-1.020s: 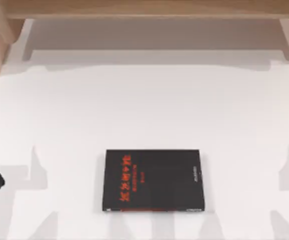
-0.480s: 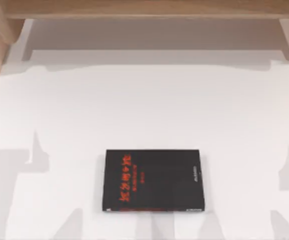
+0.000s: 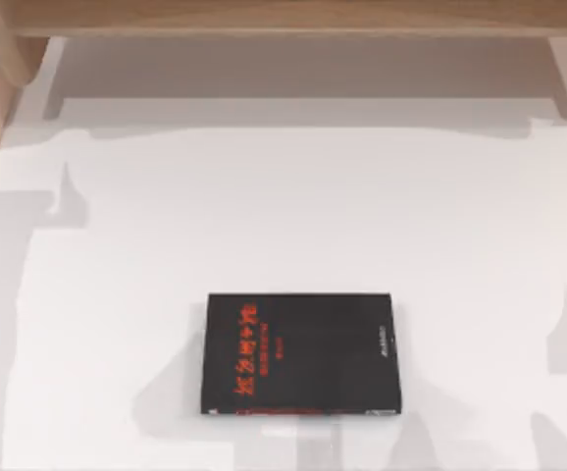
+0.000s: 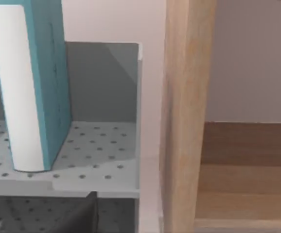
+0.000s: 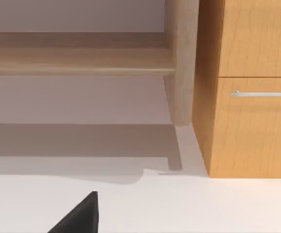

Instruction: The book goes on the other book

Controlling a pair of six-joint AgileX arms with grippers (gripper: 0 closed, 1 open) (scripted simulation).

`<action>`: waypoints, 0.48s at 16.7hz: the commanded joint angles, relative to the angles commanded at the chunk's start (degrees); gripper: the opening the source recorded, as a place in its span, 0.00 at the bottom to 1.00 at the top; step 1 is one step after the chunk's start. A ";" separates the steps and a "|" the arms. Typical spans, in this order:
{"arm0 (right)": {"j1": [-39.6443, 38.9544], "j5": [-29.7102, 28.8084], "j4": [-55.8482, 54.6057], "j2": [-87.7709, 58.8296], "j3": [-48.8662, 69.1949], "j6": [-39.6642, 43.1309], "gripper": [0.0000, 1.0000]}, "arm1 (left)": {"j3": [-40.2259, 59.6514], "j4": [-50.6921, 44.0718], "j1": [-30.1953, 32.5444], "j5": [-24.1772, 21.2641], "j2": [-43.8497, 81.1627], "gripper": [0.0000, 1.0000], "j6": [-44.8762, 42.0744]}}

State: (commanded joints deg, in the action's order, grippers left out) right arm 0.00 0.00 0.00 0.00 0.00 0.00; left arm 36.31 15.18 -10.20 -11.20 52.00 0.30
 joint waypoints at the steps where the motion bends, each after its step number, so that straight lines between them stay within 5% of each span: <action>1: 0.00 0.00 0.00 0.00 0.00 0.00 1.00 | 3.51 1.47 -0.99 -1.07 5.01 1.00 0.03; 8: 0.00 0.00 0.00 0.00 0.00 0.00 1.00 | 26.42 11.11 -7.38 -8.12 37.57 1.00 0.24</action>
State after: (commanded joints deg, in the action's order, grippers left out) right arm 0.00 0.00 0.00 0.00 0.00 0.00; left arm 62.73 26.29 -17.58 -19.32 89.56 0.54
